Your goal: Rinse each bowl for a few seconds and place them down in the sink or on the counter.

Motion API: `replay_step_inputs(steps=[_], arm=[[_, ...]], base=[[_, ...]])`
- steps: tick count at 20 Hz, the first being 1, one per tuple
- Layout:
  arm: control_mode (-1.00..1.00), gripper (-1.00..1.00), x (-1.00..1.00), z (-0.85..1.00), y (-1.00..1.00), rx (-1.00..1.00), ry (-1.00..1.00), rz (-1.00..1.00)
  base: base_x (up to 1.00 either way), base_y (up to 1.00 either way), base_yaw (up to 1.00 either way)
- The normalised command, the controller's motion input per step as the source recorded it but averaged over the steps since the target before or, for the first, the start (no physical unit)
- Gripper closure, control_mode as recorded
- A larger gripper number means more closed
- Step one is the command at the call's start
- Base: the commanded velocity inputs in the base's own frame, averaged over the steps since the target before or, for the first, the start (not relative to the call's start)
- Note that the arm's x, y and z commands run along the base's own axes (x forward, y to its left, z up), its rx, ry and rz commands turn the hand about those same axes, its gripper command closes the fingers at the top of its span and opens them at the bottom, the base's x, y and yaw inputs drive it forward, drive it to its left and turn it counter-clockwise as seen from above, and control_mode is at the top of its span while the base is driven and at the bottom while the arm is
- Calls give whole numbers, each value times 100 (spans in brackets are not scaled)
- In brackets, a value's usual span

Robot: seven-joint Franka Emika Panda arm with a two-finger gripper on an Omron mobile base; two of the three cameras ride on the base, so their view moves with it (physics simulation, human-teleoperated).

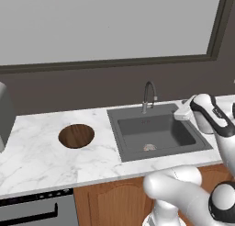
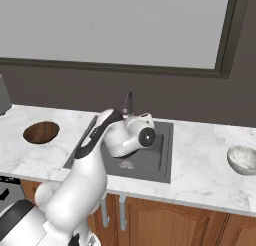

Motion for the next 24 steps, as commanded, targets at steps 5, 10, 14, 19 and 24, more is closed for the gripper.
replay_step_inputs(steps=[5, 10, 14, 19, 24], arm=[[-100, -100, 32, -9, -3, 3, -4, 3], [-100, -100, 31, -11, -1, 1, -6, 3], [-100, -100, 33, -18, -2, 2, -4, 2], [-100, -100, 35, -15, -2, 2, -3, 1], [-100, -100, 37, -8, -5, 4, 0, 1]], base=[[0, 0, 0], [0, 0, 0], [0, 0, 0], [0, 0, 0], [0, 0, 0]])
